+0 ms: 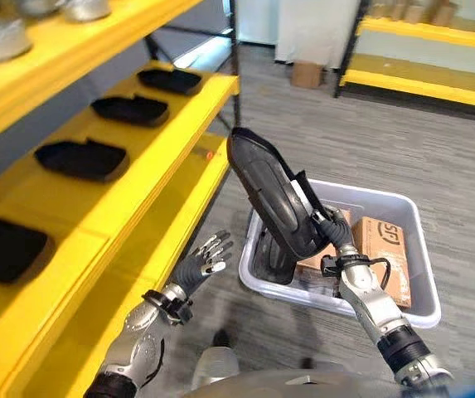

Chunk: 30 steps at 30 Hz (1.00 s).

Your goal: Move parts from the plastic box to the shelf.

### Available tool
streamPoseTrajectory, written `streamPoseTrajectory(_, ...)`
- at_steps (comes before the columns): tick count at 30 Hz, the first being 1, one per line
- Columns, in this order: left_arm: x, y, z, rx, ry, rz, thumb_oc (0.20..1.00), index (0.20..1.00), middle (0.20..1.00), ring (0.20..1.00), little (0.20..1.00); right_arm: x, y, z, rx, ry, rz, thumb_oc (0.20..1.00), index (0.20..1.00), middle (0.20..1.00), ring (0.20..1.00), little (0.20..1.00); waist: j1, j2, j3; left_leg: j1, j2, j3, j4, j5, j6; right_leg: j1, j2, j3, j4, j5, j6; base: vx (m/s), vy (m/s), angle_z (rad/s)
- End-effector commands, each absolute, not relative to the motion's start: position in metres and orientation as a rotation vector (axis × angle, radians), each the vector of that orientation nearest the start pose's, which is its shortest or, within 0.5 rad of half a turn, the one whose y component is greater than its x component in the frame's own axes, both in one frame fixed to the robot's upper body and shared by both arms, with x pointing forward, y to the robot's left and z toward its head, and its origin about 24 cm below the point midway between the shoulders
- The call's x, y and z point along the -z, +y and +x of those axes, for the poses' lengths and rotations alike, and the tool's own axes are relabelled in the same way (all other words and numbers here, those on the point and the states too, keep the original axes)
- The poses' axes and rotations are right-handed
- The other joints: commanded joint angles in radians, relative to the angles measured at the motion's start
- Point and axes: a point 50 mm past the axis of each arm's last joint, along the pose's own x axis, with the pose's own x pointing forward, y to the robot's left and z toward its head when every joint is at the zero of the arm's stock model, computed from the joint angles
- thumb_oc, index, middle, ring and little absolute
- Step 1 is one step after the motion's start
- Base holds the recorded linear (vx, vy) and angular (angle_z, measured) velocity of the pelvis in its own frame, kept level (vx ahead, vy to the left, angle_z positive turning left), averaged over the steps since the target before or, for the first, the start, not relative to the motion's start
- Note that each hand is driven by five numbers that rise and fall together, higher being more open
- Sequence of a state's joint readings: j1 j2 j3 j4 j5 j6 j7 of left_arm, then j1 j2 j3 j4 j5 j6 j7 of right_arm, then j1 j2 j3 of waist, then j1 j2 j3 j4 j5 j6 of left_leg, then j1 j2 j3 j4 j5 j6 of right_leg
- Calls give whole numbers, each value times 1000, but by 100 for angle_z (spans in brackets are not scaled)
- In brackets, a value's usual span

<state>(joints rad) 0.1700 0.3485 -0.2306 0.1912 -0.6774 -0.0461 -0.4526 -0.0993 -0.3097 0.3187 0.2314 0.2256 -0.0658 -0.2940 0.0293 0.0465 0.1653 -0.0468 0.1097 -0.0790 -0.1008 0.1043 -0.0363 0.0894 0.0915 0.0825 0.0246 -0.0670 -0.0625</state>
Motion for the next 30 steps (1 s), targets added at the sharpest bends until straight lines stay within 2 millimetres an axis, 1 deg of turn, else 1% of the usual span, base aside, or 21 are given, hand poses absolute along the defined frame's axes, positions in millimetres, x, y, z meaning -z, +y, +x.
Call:
streamPoseTrajectory(1, 10, 165, 199, 544, 208, -368, 1000, 1000, 1000, 1000, 1000, -56, -159, 278, 60, -96, -58, 200, 200, 200, 200, 200, -11, -42, 8, 102, -133, 3, 43, -51, 67, -45, -57, -22, 18, 93, 91, -82, -132, 52)
streamPoseTrajectory(2, 11, 165, 198, 543, 210, -381, 1000, 1000, 1000, 1000, 1000, -55, -161, 279, 58, -94, -57, 200, 200, 200, 200, 200, -3, -41, 7, 92, -137, -19, 38, -43, 65, -44, -58, -24, 0, 100, 89, -84, -142, 38)
streamPoseTrajectory(5, 12, 165, 196, 540, 215, -389, 1000, 1000, 1000, 1000, 1000, -57, -162, 280, 50, -104, -62, 200, 200, 200, 200, 200, 14, -35, 2, 73, -138, -55, 23, -27, 57, -40, -63, -34, -29, 106, 89, -61, -97, 38)
streamPoseTrajectory(8, 16, 167, 192, 523, 226, -387, 1000, 1000, 1000, 1000, 1000, -58, -157, 280, 26, -106, -58, 200, 200, 200, 200, 200, 29, -28, 0, 60, -136, -78, 17, -15, 49, -40, -66, -53, -32, 98, 85, -57, -82, 12)
streamPoseTrajectory(10, 17, 168, 190, 514, 227, -385, 1000, 1000, 1000, 1000, 1000, -57, -154, 281, 14, -102, -55, 200, 200, 200, 200, 200, 37, -24, 4, 54, -138, -78, 23, -13, 46, -40, -70, -74, -23, 88, 81, -63, -67, 8)
streamPoseTrajectory(12, 18, 168, 189, 525, 230, -387, 1000, 1000, 1000, 1000, 1000, -56, -153, 279, 25, -101, -49, 200, 200, 200, 200, 200, 37, -20, 8, 50, -136, -45, 34, -14, 43, -38, -77, -104, -15, 82, 79, -75, -34, 50)
streamPoseTrajectory(14, 21, 165, 189, 604, 245, -372, 1000, 1000, 1000, 1000, 1000, -55, -161, 275, 96, -99, -45, 200, 200, 200, 200, 200, 7, -15, 10, 45, -106, 136, 72, -33, 25, -30, -105, -200, -11, 73, 87, -120, 9, 84)
streamPoseTrajectory(15, 21, 162, 191, 635, 250, -368, 1000, 1000, 1000, 1000, 1000, -55, -165, 273, 123, -98, -44, 200, 200, 200, 200, 200, -12, -12, 4, 41, -84, 222, 81, -33, 14, -35, -118, -242, -12, 75, 91, -131, 53, 178)
streamPoseTrajectory(17, 18, 156, 196, 669, 246, -361, 1000, 1000, 1000, 1000, 1000, -55, -169, 271, 132, -96, -51, 200, 200, 200, 200, 200, -40, -11, 4, 44, -47, 296, 104, -35, 0, -35, -140, -282, -5, 75, 94, -106, 100, 196)
streamPoseTrajectory(20, 14, 147, 203, 675, 234, -370, 1000, 1000, 1000, 1000, 1000, -54, -170, 272, 112, -94, -59, 200, 200, 200, 200, 200, -66, -14, 5, 63, 9, 350, 143, -48, -15, -37, -170, -300, 14, 68, 91, -68, 149, 69)
streamPoseTrajectory(21, 13, 144, 205, 681, 235, -373, 1000, 1000, 1000, 1000, 1000, -55, -170, 272, 113, -95, -63, 200, 200, 200, 200, 200, -75, -14, 5, 73, 36, 372, 163, -38, -23, -35, -179, -309, 21, 65, 89, -67, 209, 25)
streamPoseTrajectory(22, 11, 140, 209, 688, 232, -374, 1000, 1000, 1000, 1000, 1000, -55, -170, 273, 113, -95, -63, 200, 200, 200, 200, 200, -86, -13, 3, 83, 78, 396, 187, -7, -37, -33, -188, -320, 28, 61, 85, -72, 286, 74)
streamPoseTrajectory(23, 9, 136, 211, 690, 226, -385, 1000, 1000, 1000, 1000, 1000, -54, -171, 273, 106, -97, -55, 200, 200, 200, 200, 200, -96, -9, -1, 98, 129, 403, 204, 40, -56, -33, -199, -330, 37, 57, 84, -58, 362, 73)
streamPoseTrajectory(24, 9, 135, 212, 687, 222, -390, 1000, 1000, 1000, 1000, 1000, -55, -170, 273, 93, -99, -51, 200, 200, 200, 200, 200, -103, -6, 0, 121, 154, 389, 211, 59, -69, -35, -208, -327, 49, 53, 85, -33, 306, 88)
streamPoseTrajectory(26, 9, 134, 212, 683, 219, -392, 1000, 1000, 1000, 1000, 1000, -55, -170, 274, 73, -97, -44, 200, 200, 200, 200, 200, -107, 1, -6, 139, 160, 374, 202, 69, -75, -46, -214, -319, 54, 56, 87, -11, 331, 63)
streamPoseTrajectory(27, 7, 134, 213, 681, 215, -377, 1000, 1000, 1000, 1000, 1000, -55, -168, 274, 56, -101, -32, 200, 200, 200, 200, 200, -112, 12, -6, 147, 153, 367, 184, 62, -71, -55, -225, -311, 66, 56, 95, -7, 435, 60)
streamPoseTrajectory(29, 6, 134, 214, 685, 213, -367, 1000, 1000, 1000, 1000, 1000, -55, -167, 274, 48, -99, -20, 200, 200, 200, 200, 200, -116, 17, -4, 155, 146, 375, 170, 47, -65, -54, -235, -309, 76, 55, 103, 7, 342, 7)
streamPoseTrajectory(30, 5, 134, 215, 687, 210, -362, 1000, 1000, 1000, 1000, 1000, -56, -167, 274, 48, -103, -22, 200, 200, 200, 200, 200, -119, 20, -3, 163, 137, 383, 156, 28, -60, -53, -246, -308, 81, 56, 112, 10, 339, 5)
